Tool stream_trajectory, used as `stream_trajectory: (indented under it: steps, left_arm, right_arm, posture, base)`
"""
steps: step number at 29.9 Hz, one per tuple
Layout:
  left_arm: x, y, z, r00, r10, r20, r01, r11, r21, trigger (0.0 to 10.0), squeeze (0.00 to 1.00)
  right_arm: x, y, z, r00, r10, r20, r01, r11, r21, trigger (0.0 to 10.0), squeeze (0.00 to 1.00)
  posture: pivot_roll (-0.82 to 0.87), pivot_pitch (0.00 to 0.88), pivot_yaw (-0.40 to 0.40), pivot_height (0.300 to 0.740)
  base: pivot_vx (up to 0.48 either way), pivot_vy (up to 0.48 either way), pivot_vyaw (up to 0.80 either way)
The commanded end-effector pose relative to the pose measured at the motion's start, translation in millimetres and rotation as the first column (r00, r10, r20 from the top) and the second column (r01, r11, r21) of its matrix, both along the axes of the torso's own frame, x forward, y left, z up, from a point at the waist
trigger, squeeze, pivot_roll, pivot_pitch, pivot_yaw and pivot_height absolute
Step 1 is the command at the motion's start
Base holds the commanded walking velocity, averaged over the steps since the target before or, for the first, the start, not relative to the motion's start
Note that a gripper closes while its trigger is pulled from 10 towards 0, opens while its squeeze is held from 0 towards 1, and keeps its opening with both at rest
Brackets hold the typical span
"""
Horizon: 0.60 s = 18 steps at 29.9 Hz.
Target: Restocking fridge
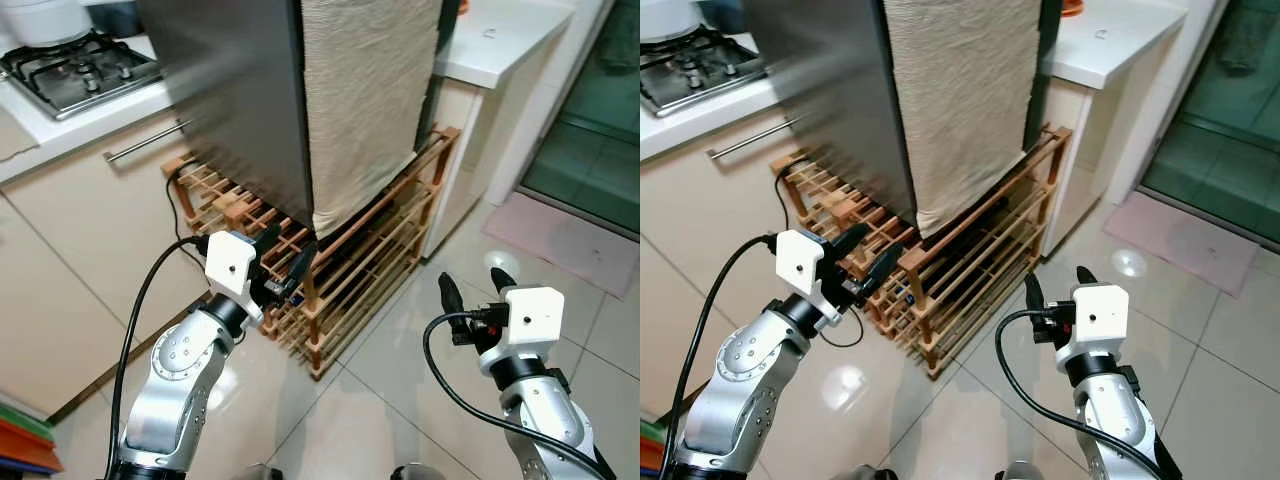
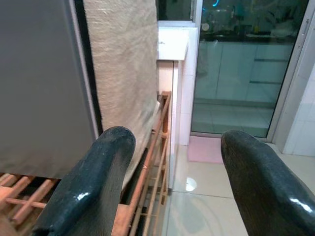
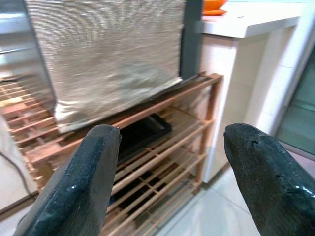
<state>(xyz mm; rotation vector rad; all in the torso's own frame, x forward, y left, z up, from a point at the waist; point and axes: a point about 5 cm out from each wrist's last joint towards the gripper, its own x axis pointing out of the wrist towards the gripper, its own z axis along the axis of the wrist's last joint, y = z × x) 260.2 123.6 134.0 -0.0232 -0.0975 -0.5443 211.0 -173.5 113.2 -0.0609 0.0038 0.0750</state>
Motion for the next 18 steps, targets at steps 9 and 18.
stream_trajectory:
  steps: [9, 18]
  left_arm:
    - [8.6, -1.0, 4, 0.999, 0.053, -0.007, -0.053, 0.999, 0.001, 10.0, 0.00]
    - [11.4, 0.8, 6, 0.995, 0.096, -0.011, -0.096, 0.995, -0.024, 10.0, 0.00]
  right_arm:
    - [4.5, -4.2, -4, 1.000, -0.014, -0.019, 0.014, 1.000, -0.020, 10.0, 0.00]
    - [5.6, -5.4, -10, 0.999, -0.019, -0.033, 0.018, 0.999, -0.026, 10.0, 0.00]
  posture:
    - [-0.17, 0.022, 0.068, 0.724]
    - [-0.17, 0.023, 0.069, 0.724]
  base:
    - [0.474, 0.000, 0.00]
    - [0.457, 0.000, 0.00]
